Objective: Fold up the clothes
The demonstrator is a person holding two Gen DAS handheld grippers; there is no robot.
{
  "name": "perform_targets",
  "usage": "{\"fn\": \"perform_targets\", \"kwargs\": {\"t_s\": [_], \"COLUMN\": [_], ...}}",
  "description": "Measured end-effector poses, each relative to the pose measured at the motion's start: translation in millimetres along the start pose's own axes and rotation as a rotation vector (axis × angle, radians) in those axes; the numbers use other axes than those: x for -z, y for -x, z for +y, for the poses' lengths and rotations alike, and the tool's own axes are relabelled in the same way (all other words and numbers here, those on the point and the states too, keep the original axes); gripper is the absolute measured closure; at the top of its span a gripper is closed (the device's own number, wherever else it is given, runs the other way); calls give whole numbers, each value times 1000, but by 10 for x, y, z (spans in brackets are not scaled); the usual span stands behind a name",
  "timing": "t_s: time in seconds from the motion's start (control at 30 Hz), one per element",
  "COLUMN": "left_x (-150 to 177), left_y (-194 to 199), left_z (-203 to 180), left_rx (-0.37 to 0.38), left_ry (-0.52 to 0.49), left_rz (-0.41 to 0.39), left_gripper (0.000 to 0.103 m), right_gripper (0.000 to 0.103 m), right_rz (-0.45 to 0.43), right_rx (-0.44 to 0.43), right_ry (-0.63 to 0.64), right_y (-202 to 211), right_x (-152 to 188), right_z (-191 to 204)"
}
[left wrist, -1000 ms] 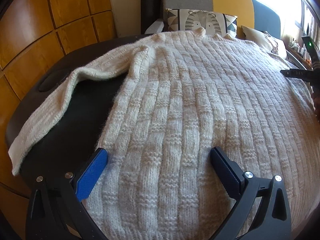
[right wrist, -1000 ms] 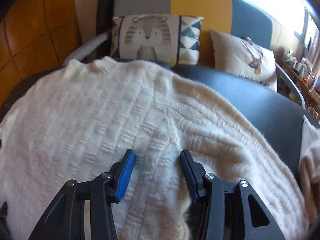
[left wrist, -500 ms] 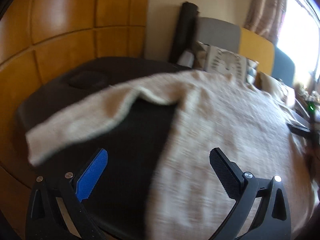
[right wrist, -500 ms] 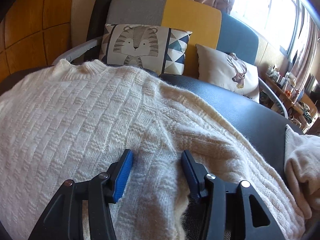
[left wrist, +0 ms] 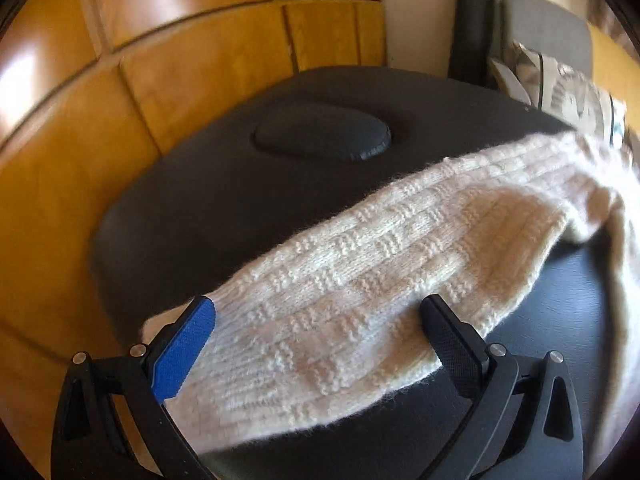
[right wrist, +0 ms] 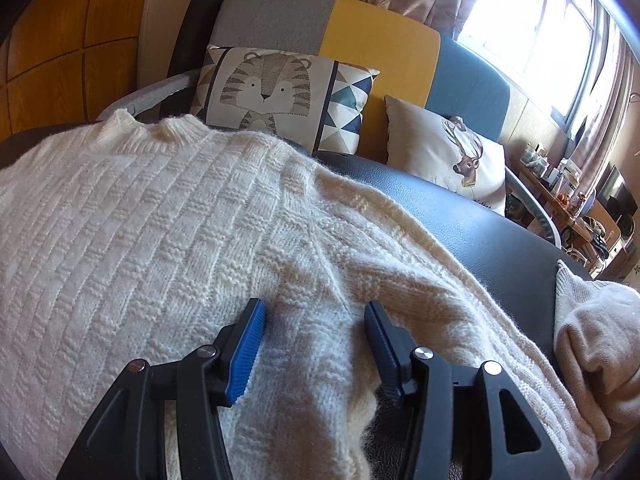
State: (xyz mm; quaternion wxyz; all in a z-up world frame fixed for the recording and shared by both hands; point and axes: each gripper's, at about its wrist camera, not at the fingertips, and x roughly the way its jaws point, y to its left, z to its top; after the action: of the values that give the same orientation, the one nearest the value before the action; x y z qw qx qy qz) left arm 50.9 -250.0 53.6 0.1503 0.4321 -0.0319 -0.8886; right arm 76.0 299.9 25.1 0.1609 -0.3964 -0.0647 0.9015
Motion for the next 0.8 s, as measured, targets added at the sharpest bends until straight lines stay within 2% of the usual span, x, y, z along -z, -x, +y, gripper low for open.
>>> {"fn": "perform_targets", "kwargs": {"t_s": [0.13, 0.4, 0.43, 0.5, 0.57, 0.63, 0.7, 0.8], "left_x": [-266, -668, -708, -730, -749, -769, -780, -750], "left_y": [-201, -468, -470, -302, -34, 244, 534, 895], "left_z": [152, 238, 220, 82, -79, -235, -442, -834], "left_rx": [-134, -301, -325, -356, -326, -236, -93, 141], "left_ry": [-54, -77, -88, -127, -150, -141, -111, -70], "left_rz": [-3, 51, 47, -23, -124, -191, -231, -214], "left_gripper": [0, 0, 0, 0, 0, 0, 0, 0], "right_gripper": [51, 51, 51, 51, 51, 51, 51, 51], "right_rz": [-1, -3, -3, -4, -5, -6, -7, -10], "right_rx": [-4, 4, 7, 12, 14, 19, 27, 46], "right_ry": [-5, -4, -2, 1, 3, 7, 13, 29], "right_y": [-4, -13, -13, -12, -12, -12, -11, -1], "right_x": [8, 11, 11, 12, 12, 12, 14, 15], "right_z": [-9, -5, -1, 4, 5, 12, 24, 50]}}
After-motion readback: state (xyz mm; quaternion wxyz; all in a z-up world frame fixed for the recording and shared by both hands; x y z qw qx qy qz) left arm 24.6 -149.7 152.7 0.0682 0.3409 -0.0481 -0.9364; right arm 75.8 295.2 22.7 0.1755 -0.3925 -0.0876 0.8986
